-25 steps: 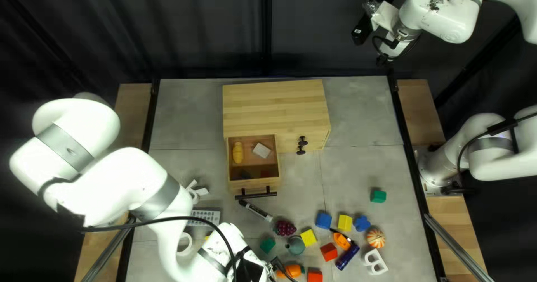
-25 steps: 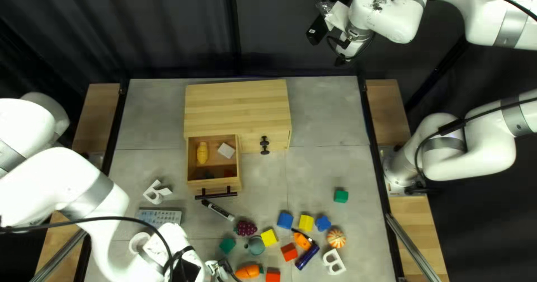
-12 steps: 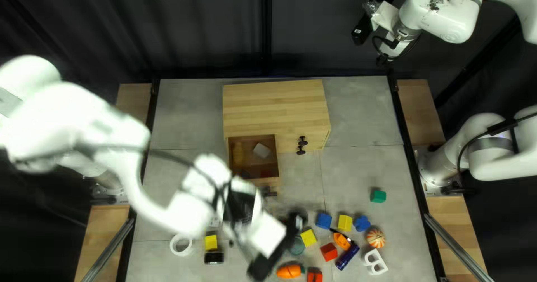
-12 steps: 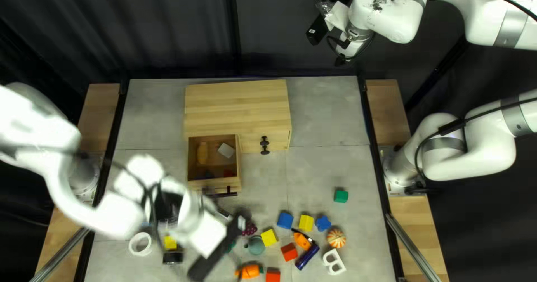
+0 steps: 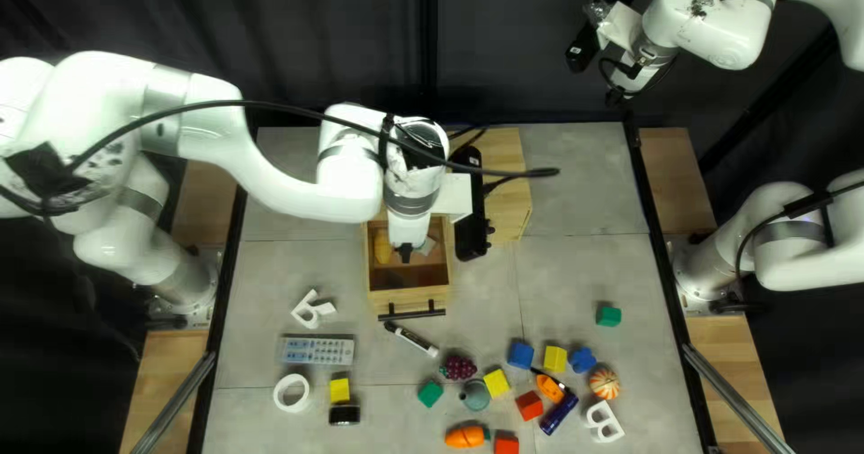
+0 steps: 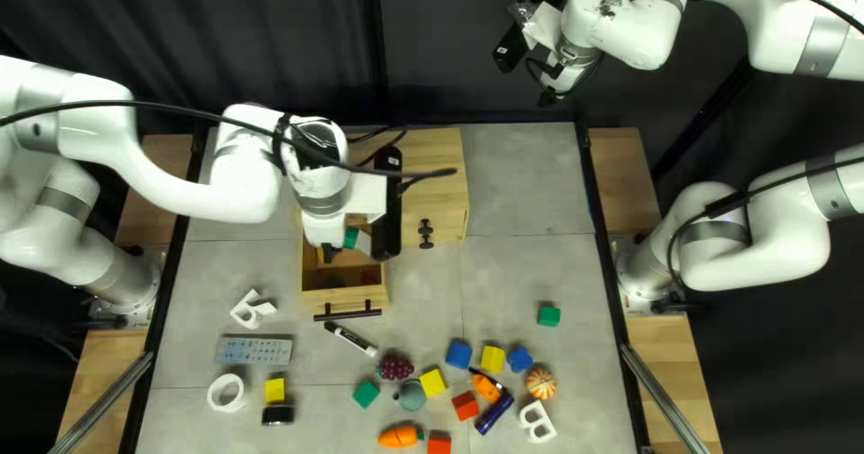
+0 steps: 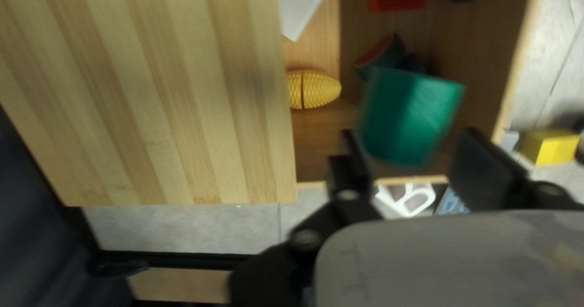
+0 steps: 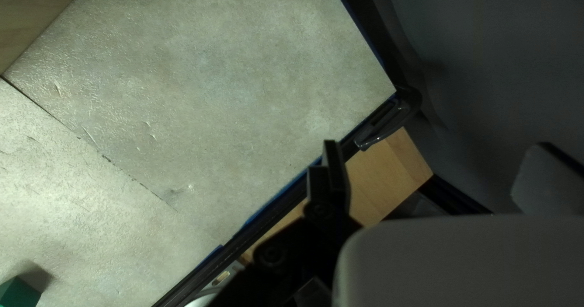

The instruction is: Open drawers and place objects into drawer and close

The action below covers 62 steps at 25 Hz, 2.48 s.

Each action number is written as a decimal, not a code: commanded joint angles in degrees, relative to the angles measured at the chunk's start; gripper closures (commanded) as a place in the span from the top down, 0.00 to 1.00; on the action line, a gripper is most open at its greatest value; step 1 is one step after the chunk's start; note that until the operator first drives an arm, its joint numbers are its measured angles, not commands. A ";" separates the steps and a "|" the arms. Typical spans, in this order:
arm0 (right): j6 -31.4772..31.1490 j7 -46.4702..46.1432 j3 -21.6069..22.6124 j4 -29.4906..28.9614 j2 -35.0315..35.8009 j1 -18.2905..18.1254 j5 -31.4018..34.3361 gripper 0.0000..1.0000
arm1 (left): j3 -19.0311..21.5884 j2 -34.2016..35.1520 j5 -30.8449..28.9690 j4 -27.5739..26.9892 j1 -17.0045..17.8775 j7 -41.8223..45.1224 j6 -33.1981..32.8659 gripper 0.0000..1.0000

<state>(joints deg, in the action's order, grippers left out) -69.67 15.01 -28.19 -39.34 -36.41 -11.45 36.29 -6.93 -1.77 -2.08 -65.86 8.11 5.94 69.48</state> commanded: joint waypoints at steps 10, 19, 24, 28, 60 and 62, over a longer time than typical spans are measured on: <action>0.00 0.00 0.00 0.00 0.00 0.00 0.00 1.00 | 8.99 0.20 -2.70 3.62 9.34 14.99 -9.40 1.00; 0.00 0.00 0.00 0.00 0.00 0.00 0.00 1.00 | 13.98 -11.75 -14.24 1.03 18.57 18.93 -21.54 1.00; 0.00 0.00 0.00 0.00 0.00 0.00 0.00 1.00 | 14.74 -15.88 -14.81 0.41 18.64 15.96 -26.24 1.00; 0.00 0.00 0.00 0.00 0.00 0.00 0.00 1.00 | 15.08 -17.35 -13.43 1.81 17.10 13.06 -29.49 1.00; 0.00 0.00 0.00 0.00 0.00 0.00 0.00 1.00 | 16.13 -25.27 -7.65 0.65 9.77 3.07 -34.09 0.82; 0.00 0.00 0.00 0.00 0.00 0.00 0.00 1.00 | 16.09 -25.62 -7.84 0.21 9.96 3.15 -34.12 0.25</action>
<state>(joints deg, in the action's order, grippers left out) -69.67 15.01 -28.19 -39.34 -36.41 -11.45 36.29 9.20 -27.08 -9.76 -65.22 17.91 9.03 35.33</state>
